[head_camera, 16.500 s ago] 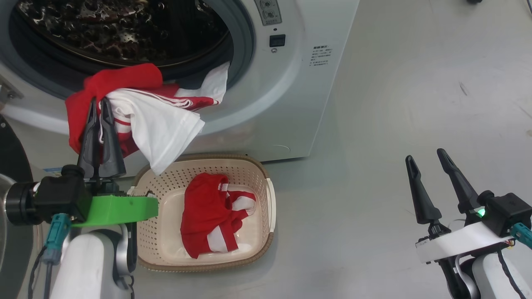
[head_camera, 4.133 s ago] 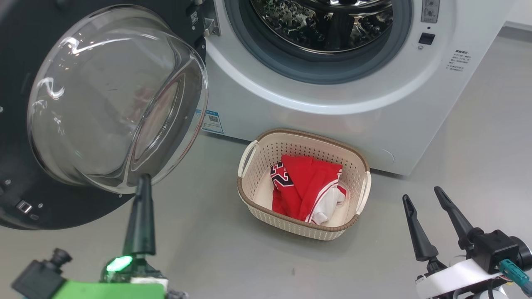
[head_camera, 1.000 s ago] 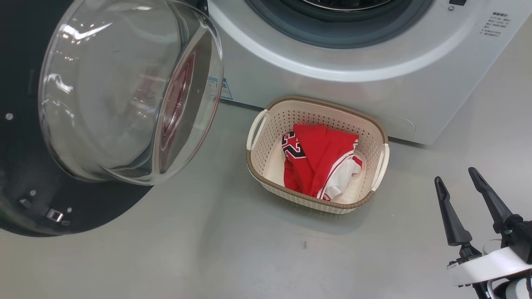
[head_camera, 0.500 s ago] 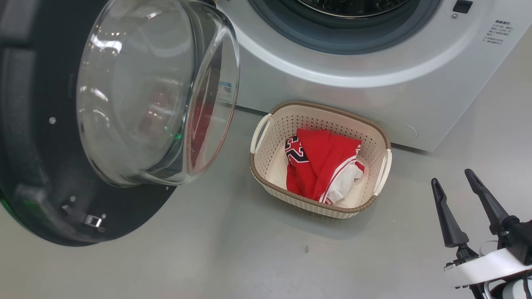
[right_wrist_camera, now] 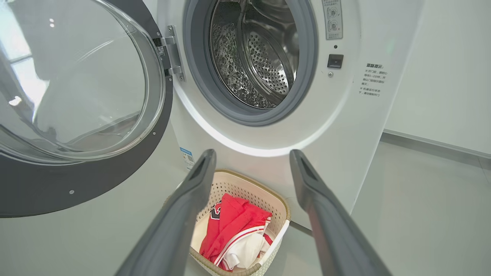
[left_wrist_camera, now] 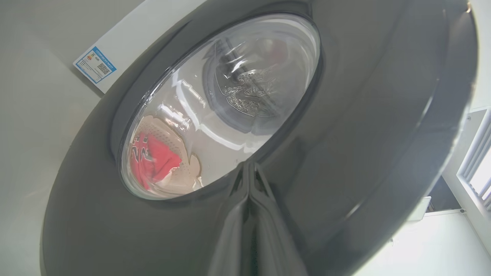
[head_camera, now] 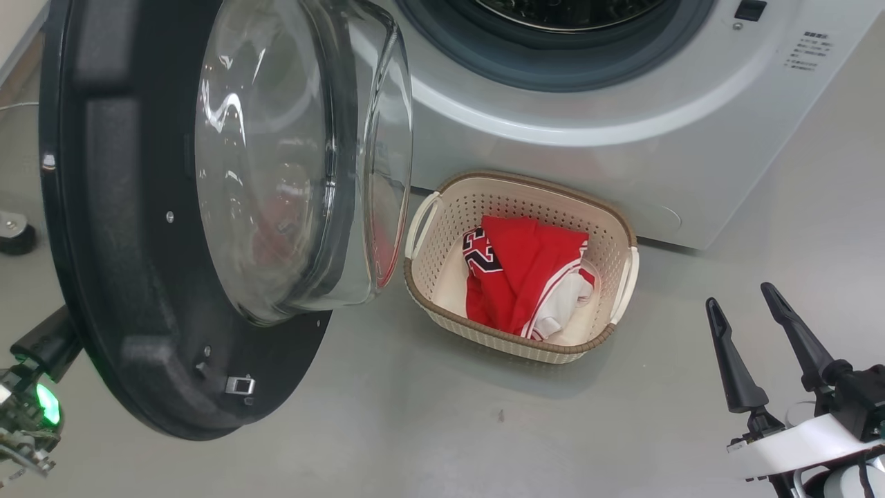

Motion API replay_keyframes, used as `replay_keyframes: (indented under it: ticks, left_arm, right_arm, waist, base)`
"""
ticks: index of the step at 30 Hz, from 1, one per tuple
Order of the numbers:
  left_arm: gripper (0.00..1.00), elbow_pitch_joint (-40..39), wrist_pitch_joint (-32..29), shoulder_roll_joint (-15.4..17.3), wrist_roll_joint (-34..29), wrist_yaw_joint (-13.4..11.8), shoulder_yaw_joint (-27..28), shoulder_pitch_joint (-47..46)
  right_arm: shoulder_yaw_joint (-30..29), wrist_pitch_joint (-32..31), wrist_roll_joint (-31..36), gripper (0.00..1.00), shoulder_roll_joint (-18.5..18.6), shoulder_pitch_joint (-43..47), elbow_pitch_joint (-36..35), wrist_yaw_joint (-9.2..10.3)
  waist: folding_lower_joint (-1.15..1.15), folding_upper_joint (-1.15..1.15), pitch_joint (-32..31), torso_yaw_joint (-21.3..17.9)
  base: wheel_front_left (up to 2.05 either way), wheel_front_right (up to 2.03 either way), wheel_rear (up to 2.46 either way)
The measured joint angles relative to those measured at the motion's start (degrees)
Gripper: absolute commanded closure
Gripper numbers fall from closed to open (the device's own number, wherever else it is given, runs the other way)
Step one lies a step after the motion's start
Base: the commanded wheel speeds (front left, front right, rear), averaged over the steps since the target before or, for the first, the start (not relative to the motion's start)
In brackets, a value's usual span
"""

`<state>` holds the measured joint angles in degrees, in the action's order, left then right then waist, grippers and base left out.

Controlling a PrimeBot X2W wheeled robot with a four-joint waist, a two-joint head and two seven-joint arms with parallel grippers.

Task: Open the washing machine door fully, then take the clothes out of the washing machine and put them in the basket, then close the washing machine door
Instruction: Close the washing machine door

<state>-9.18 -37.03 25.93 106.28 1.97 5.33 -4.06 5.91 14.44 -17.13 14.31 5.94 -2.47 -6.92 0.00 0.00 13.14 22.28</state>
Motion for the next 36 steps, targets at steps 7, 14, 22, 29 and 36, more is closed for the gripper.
replay_keyframes:
  ticks: [7, 14, 22, 29, 36]
  left_arm:
    - [1.00, -2.55, -0.80, -0.57, -0.30, 0.55, -2.23, 0.03]
    - [1.00, -4.76, -0.98, -2.56, -0.98, 0.93, -4.56, -0.01]
    - [1.00, -5.90, -0.96, -4.25, -1.40, 1.35, -6.38, -0.68]
    - [1.00, -5.78, -0.10, -5.31, -2.21, 1.25, -8.33, -2.33]
    - [1.00, -4.79, 0.51, -6.28, -4.66, 0.21, -10.18, -5.16]
  right_arm:
    - [0.52, 0.00, -0.15, 0.00, -0.80, -1.05, 0.01, 0.00]
    - [0.71, 0.00, -0.49, 0.00, -1.77, -2.23, 0.66, 0.00]
    - [1.15, 0.00, -1.01, 0.00, -2.80, -3.72, 1.31, 0.00]
    - [1.18, 0.00, -1.51, 0.00, -3.72, -4.59, 2.89, 0.00]
    - [1.66, 0.01, -1.60, 0.00, -4.61, -5.80, 3.78, -0.01]
  waist:
    - [0.00, 0.00, 0.07, -2.12]
    - [0.00, 0.00, 0.43, -5.62]
    - [0.00, 0.00, 0.89, -10.00]
    - [0.00, 0.00, 1.37, -14.34]
    - [0.00, 0.00, 1.73, -18.75]
  base:
    - [0.00, 0.00, 0.00]
    - [0.00, 0.00, 0.00]
    - [0.00, 0.00, 0.00]
    - [0.00, 0.00, 0.00]
    - [0.00, 0.00, 0.00]
